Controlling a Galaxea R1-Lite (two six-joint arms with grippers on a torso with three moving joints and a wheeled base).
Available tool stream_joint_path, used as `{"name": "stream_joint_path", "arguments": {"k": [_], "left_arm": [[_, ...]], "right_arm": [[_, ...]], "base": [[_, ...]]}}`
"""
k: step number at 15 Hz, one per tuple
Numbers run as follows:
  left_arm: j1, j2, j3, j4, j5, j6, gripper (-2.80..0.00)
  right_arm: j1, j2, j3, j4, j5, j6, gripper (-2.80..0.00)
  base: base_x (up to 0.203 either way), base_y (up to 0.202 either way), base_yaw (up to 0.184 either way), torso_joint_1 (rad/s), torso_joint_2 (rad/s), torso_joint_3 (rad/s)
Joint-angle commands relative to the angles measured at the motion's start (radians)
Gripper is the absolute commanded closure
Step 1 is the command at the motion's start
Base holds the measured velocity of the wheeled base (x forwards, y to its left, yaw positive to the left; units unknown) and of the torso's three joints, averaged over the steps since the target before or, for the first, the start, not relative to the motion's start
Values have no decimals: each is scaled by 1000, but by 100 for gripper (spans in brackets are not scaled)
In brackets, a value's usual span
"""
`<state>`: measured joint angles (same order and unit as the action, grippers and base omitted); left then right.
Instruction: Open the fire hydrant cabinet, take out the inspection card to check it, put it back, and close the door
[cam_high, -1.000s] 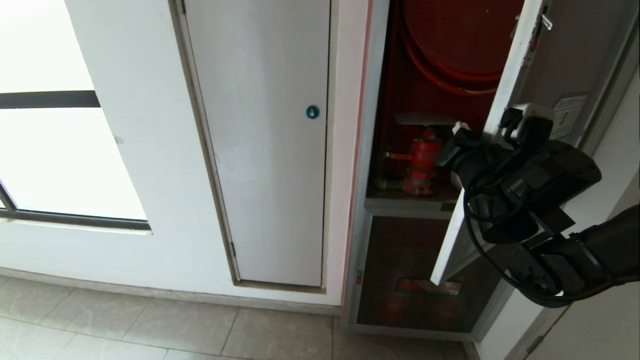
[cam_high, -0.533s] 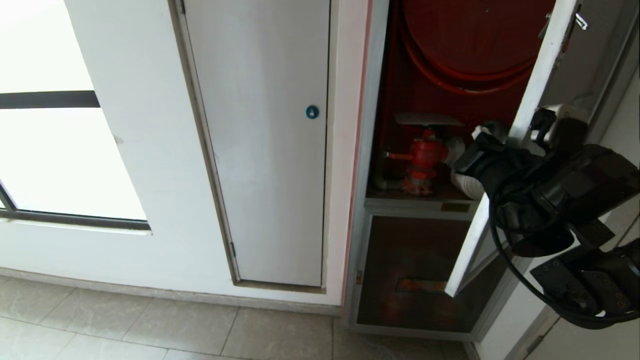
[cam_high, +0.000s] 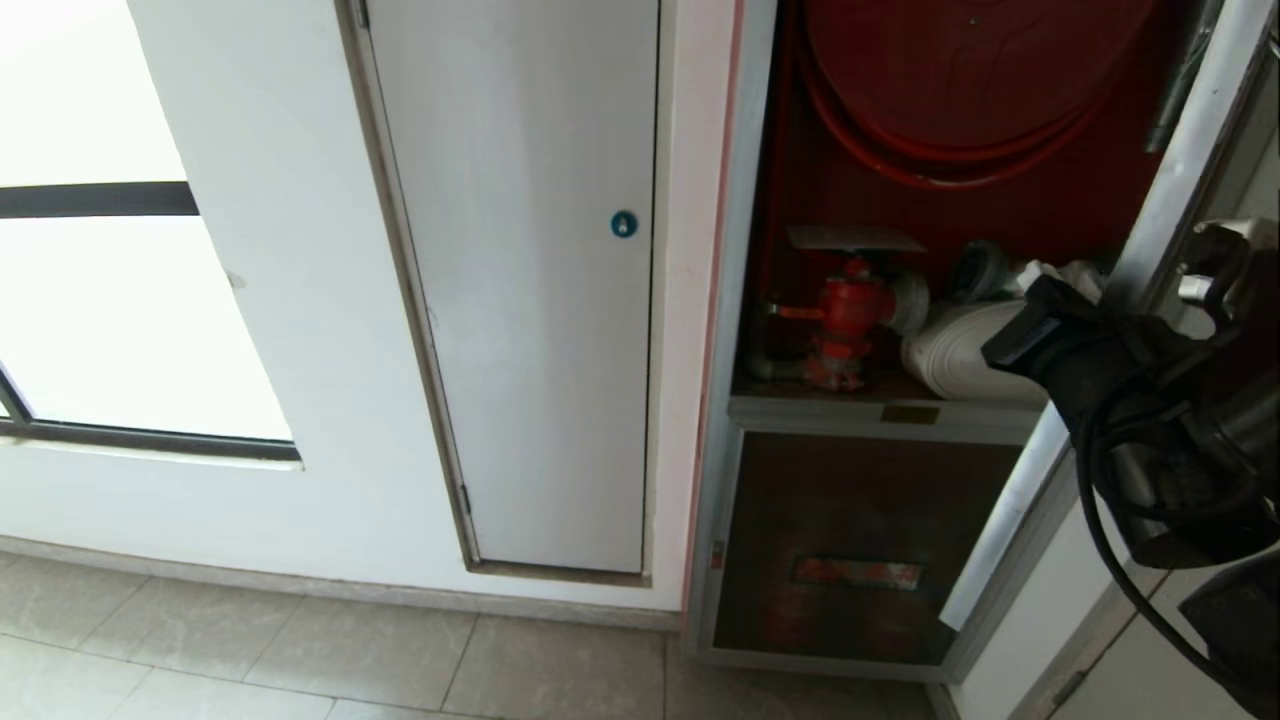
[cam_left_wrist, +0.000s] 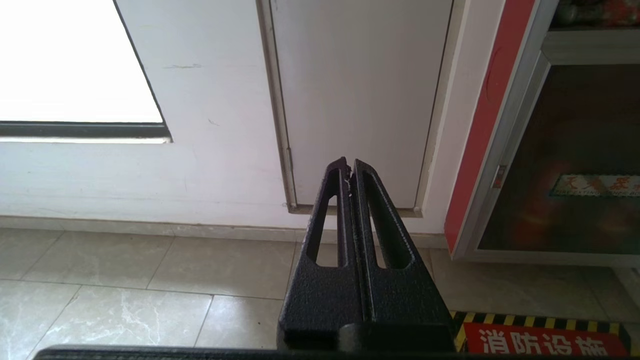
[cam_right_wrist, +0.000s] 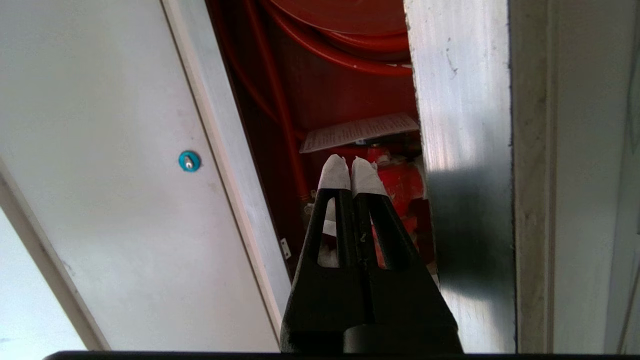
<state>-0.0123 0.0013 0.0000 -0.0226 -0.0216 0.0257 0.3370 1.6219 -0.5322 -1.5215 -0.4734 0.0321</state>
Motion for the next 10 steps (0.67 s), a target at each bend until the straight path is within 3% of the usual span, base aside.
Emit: {"name": "stream_joint_path", "arguments": {"k": [1,10], "left_arm": [[1,0,14,0,0,-1,0],[0,0,14,0,0,0,0]], "right_arm": [[0,-62,53,-8,-7,1,0],[-21,-154,141,-8,-81,3,0]], "base": [[0,0,0,0,0,0],[0,0,0,0,0,0]]}}
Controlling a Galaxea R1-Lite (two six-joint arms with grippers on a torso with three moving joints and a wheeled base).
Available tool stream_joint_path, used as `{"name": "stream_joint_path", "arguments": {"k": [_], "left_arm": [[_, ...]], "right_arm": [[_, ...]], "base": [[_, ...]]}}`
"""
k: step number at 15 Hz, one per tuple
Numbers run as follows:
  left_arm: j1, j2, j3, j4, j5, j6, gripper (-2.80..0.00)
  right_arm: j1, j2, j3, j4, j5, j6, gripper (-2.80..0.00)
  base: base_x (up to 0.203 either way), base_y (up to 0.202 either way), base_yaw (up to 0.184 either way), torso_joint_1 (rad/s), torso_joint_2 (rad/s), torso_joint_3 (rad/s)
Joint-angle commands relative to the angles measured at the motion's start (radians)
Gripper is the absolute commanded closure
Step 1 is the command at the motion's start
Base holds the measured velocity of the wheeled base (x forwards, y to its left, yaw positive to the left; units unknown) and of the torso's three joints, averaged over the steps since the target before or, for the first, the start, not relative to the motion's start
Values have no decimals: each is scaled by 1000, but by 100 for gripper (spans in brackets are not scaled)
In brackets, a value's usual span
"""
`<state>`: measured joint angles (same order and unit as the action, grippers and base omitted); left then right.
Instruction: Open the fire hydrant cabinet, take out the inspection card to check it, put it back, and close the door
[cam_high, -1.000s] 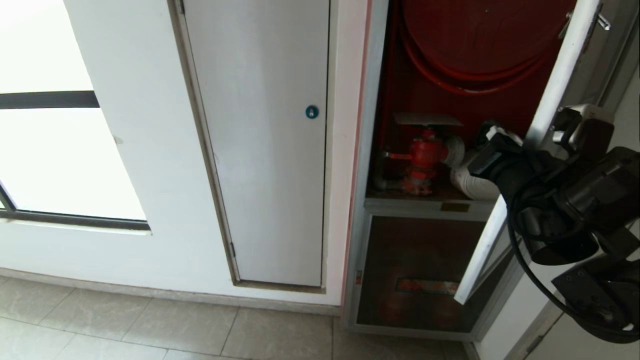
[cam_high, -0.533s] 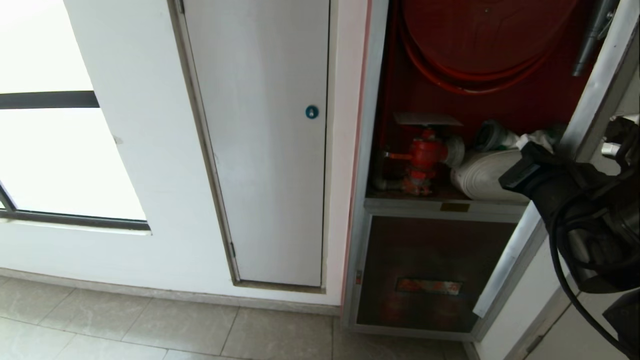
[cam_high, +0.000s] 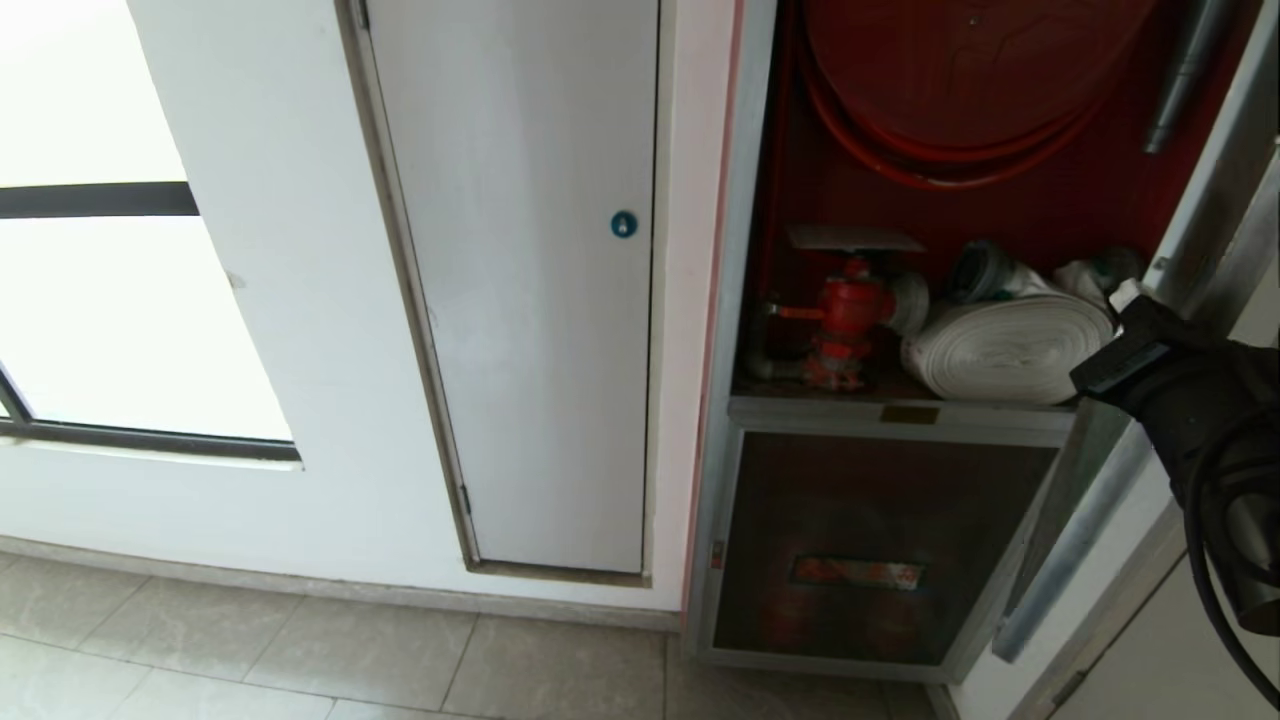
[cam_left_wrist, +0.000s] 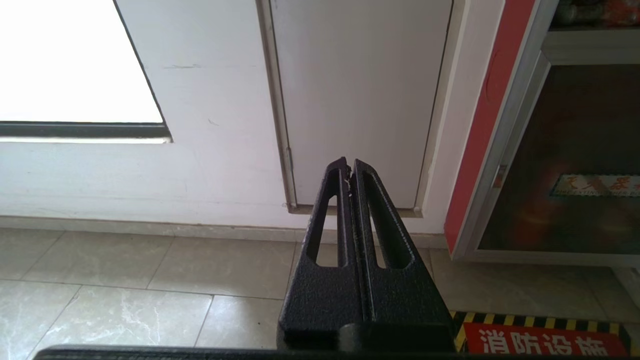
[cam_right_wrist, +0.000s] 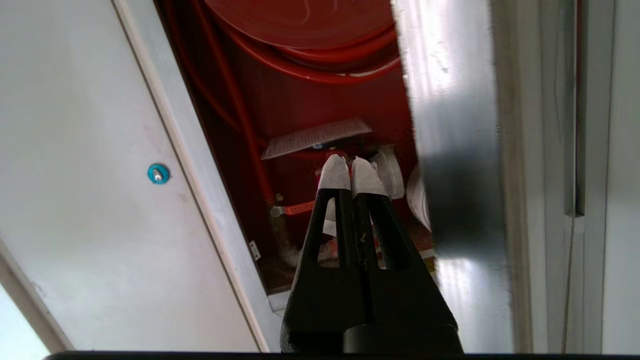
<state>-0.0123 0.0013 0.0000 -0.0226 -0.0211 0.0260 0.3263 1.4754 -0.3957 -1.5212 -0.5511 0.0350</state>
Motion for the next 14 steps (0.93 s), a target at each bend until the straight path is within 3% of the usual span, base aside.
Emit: {"name": "stream_joint_path", "arguments": {"k": [1,10,14], "left_arm": [[0,0,14,0,0,0,0],[0,0,14,0,-1,-1,0],[0,0,14,0,0,-1,0]], "right_arm": [[-22,-9,7,-9,-11,0,0],[-150,-41,27,-9,-133,-3,0],[-167,-120,78,-9,-174,-6,0]], "base": [[0,0,0,0,0,0],[0,0,0,0,0,0],[0,0,0,0,0,0]]}}
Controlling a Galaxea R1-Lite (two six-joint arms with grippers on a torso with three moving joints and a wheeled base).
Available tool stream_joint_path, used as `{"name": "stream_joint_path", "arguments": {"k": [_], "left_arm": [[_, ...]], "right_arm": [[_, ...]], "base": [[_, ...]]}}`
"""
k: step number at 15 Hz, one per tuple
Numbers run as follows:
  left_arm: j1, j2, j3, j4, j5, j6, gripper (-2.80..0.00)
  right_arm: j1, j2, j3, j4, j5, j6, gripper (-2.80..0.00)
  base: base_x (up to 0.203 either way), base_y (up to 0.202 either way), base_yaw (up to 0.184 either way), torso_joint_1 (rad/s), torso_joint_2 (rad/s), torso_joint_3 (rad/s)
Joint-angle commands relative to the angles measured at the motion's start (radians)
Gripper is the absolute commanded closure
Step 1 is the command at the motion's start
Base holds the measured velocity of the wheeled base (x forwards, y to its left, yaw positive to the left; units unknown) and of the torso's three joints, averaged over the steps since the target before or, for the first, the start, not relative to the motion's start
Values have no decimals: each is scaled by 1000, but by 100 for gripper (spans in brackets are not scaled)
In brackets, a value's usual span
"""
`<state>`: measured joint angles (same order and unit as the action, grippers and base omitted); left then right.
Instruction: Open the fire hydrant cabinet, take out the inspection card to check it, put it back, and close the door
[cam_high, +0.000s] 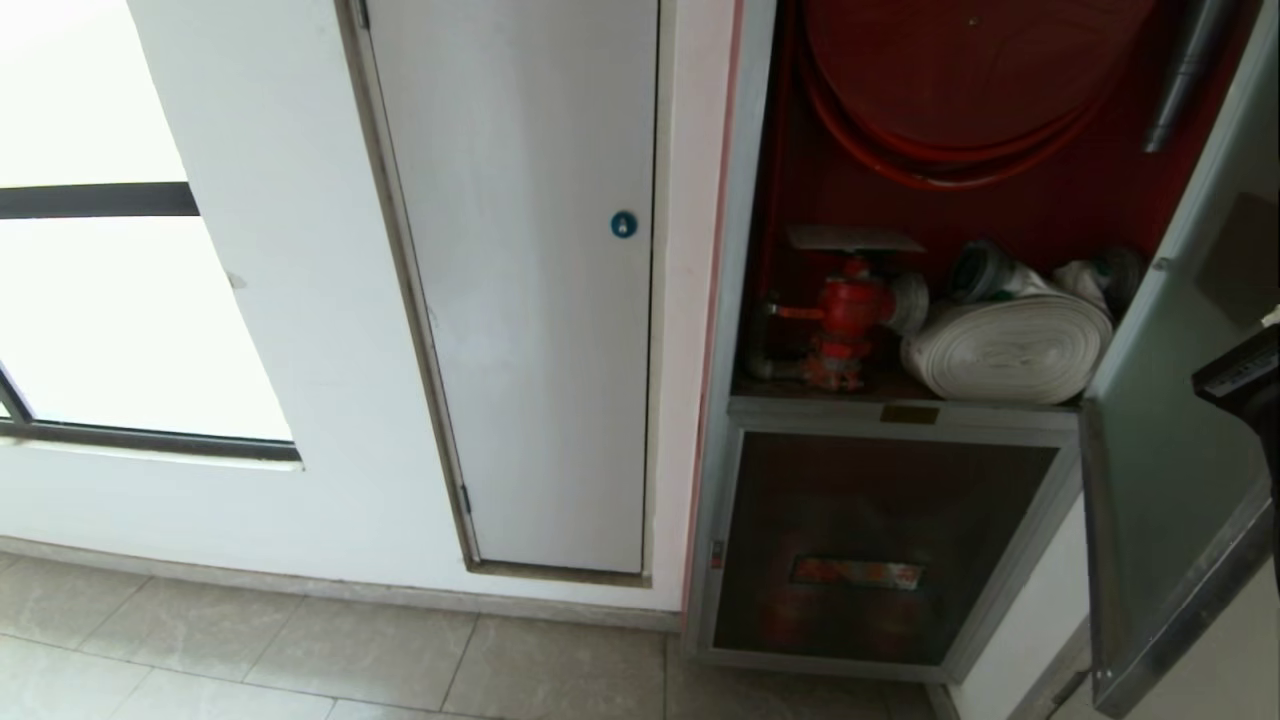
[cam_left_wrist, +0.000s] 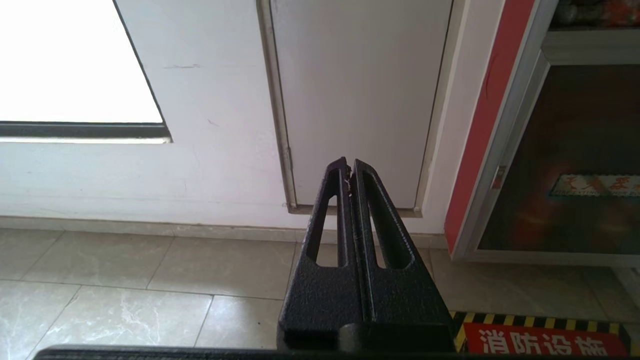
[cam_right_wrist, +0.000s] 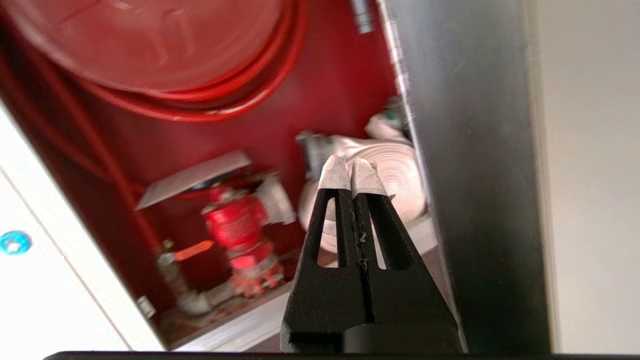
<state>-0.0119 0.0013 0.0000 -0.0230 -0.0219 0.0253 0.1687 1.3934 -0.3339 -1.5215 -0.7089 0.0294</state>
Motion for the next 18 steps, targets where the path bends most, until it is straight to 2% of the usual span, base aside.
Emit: {"name": "stream_joint_path", "arguments": {"k": [1,6,10,14,18], "left_arm": [[0,0,14,0,-1,1,0],[0,0,14,0,0,1,0],[0,0,14,0,0,1,0],[0,0,14,0,-1,1,0],[0,0,14,0,0,1,0]], "right_arm": [[-17,-42,20,-9,-31,-2,0],[-56,-79,67,-9,-73,-5,0],[-147,-83,66,23,-120,-19,0],[-162,-80,68,26,-185,-19,0],[-261,-74,66,61,-186,-19,0]], "base": [[0,0,0,0,0,0],[0,0,0,0,0,0],[0,0,0,0,0,0],[0,0,0,0,0,0],[0,0,0,0,0,0]]}}
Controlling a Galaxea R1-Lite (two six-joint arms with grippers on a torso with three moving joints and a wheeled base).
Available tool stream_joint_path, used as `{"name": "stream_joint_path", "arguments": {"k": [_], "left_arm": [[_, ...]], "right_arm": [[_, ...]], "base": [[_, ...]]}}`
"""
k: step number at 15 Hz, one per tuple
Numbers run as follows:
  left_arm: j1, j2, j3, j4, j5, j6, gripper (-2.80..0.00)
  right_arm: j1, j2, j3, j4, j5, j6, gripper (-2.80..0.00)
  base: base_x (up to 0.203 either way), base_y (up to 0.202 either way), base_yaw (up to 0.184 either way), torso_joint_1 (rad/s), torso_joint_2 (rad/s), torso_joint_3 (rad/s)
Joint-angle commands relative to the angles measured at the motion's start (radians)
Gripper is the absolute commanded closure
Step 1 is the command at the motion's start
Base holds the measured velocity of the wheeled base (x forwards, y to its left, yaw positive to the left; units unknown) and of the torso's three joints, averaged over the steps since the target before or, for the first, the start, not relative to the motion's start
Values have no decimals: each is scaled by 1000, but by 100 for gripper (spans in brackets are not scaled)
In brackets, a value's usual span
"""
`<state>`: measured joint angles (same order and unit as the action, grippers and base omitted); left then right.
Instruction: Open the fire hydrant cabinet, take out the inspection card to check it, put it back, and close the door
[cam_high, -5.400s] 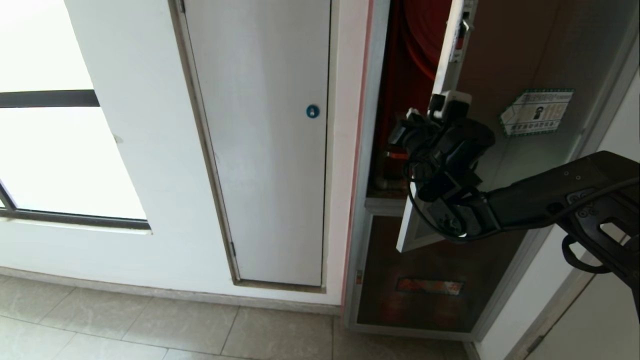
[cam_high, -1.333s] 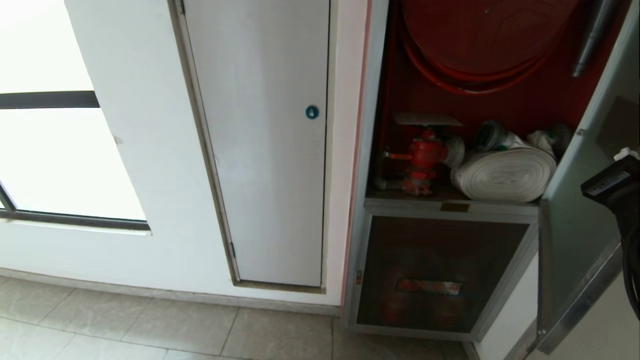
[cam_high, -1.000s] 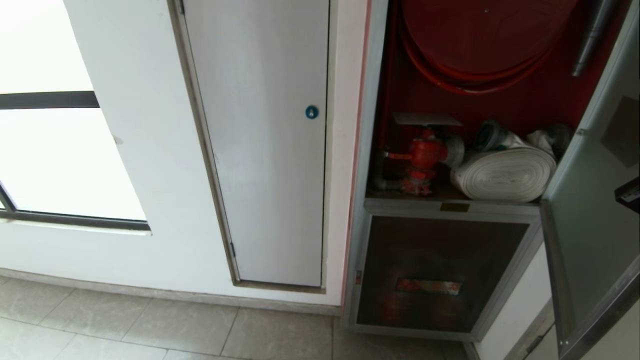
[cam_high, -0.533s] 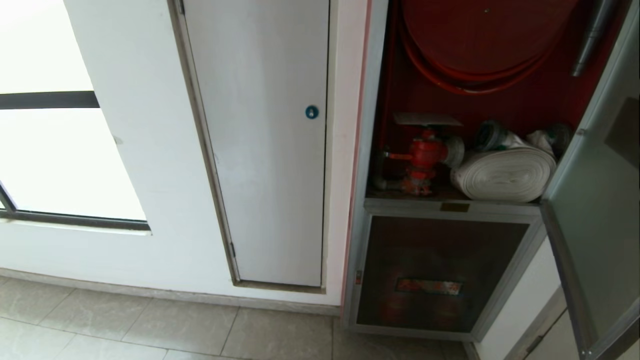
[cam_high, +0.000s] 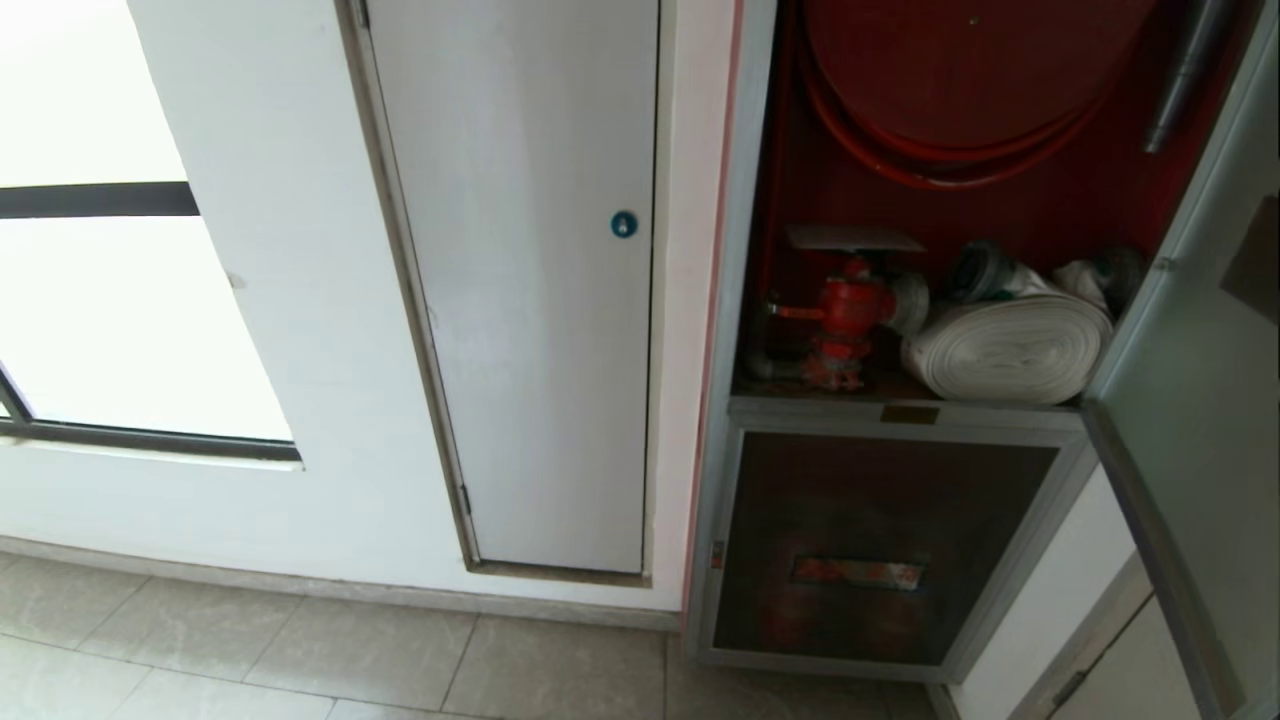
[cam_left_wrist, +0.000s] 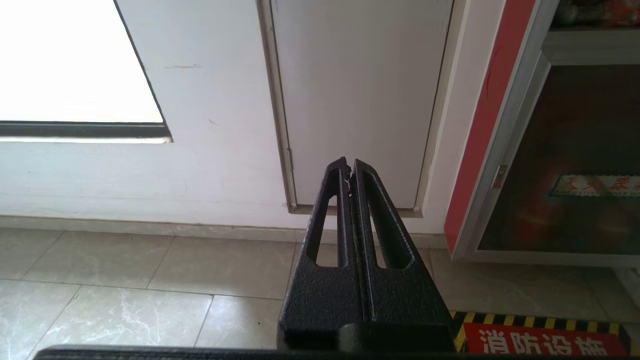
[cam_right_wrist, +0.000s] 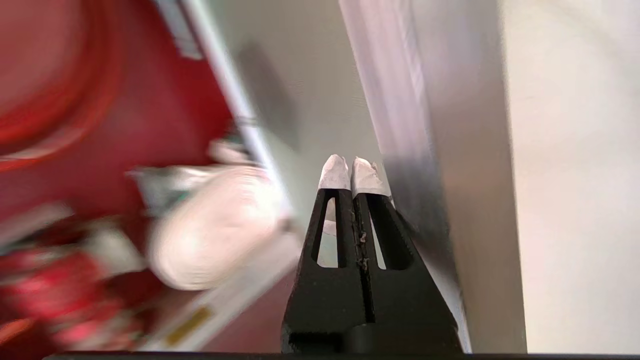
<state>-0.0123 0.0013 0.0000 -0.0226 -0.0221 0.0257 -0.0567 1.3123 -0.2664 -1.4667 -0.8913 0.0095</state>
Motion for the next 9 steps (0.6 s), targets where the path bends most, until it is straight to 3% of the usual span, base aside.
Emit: {"name": "stream_joint_path", "arguments": {"k": [1,9], "left_arm": [[0,0,14,0,-1,0,0],[0,0,14,0,1,0,0]], "right_arm": [[-56,7,-2,28,-3,3,0],[-229,40,-6,35,2,14,0]], "base": [[0,0,0,0,0,0],[0,0,0,0,0,0]]}}
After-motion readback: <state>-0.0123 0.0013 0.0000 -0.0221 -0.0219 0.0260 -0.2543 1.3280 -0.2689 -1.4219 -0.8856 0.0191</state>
